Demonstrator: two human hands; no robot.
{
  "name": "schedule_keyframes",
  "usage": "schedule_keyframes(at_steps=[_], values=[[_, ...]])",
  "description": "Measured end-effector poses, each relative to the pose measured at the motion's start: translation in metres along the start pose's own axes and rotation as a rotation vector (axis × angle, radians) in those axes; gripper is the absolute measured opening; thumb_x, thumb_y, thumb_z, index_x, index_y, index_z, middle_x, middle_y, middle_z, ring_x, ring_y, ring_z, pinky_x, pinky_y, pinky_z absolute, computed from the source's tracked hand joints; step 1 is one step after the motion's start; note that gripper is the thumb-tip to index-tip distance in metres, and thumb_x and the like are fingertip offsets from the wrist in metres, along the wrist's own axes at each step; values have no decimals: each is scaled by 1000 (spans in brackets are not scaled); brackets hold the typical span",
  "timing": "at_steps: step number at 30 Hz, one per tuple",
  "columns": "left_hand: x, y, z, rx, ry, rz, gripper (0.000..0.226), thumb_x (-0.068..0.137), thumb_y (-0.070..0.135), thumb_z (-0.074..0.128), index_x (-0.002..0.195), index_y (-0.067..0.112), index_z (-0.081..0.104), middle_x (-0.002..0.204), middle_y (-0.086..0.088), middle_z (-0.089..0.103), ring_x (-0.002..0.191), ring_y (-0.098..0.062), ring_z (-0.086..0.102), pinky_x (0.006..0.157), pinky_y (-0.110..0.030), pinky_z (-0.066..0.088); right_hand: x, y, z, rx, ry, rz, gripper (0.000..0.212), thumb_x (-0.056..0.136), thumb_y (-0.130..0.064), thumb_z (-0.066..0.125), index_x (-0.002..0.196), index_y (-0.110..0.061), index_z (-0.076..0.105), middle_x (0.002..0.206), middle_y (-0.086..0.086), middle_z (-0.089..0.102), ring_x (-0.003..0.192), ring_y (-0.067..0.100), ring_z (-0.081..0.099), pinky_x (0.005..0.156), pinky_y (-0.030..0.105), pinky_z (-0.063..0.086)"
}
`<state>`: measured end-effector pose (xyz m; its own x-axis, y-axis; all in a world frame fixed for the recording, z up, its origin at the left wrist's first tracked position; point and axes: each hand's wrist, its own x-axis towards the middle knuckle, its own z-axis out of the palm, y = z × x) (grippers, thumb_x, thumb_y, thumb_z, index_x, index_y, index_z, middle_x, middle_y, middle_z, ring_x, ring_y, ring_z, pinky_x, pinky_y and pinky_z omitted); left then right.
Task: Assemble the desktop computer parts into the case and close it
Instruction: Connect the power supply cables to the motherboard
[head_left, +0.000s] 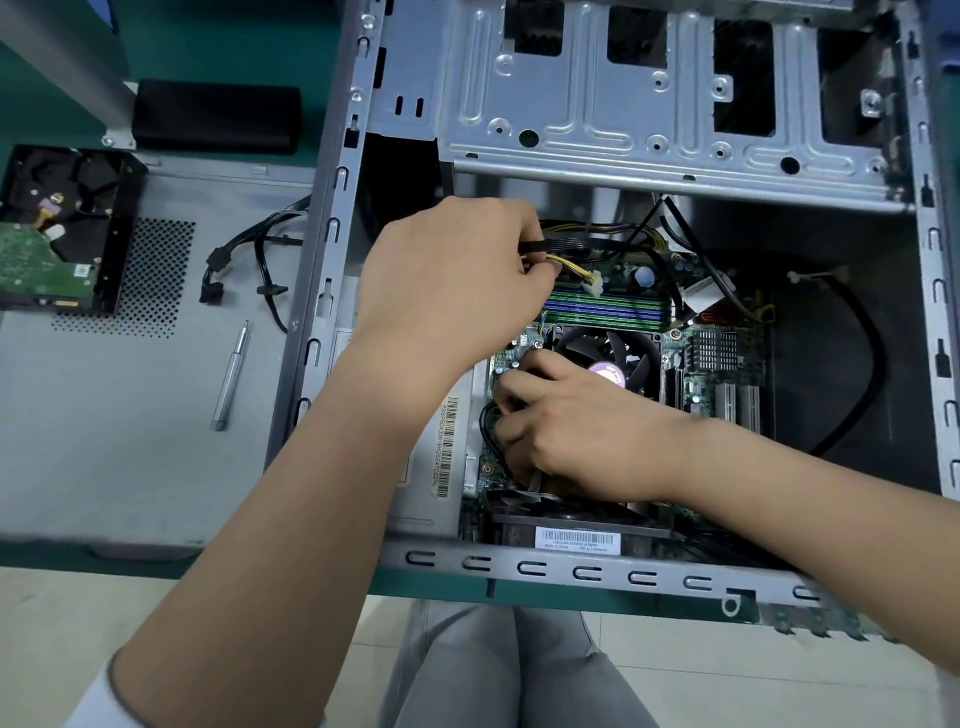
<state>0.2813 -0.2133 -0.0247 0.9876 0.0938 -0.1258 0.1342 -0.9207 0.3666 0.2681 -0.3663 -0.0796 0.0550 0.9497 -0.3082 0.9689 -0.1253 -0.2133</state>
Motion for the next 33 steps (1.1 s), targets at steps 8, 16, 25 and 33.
schedule_keyframes(at_steps=[8, 16, 25, 33], values=[[0, -1, 0, -5, 13, 0, 15, 86, 46, 53, 90, 34, 62, 73, 12, 63, 75, -12, 59, 54, -18, 33, 1, -1, -2, 1, -3, 9, 20, 87, -24, 49, 80, -27, 67, 82, -13, 54, 98, 20, 42, 84, 33, 27], [0, -1, 1, 7, 8, 1, 16, 86, 47, 52, 89, 34, 61, 72, 12, 61, 73, -12, 57, 53, -23, 33, 1, 0, -2, 11, -24, 18, 19, 86, -30, 49, 84, -29, 67, 84, -14, 54, 101, 18, 40, 84, 33, 26], [0, 0, 0, 2, -1, -1, 16, 86, 47, 52, 89, 34, 61, 75, 11, 63, 76, -14, 58, 54, -25, 33, 0, 0, -3, 20, -26, 9, 19, 87, -32, 49, 86, -28, 68, 87, -14, 55, 102, 19, 42, 85, 33, 24], [0, 0, 0, 0, 4, 3, 17, 87, 47, 52, 91, 34, 62, 78, 11, 64, 78, -14, 59, 58, -26, 36, 0, 1, -5, 26, -36, 6, 17, 86, -34, 51, 84, -29, 68, 84, -14, 56, 101, 17, 42, 83, 32, 22]])
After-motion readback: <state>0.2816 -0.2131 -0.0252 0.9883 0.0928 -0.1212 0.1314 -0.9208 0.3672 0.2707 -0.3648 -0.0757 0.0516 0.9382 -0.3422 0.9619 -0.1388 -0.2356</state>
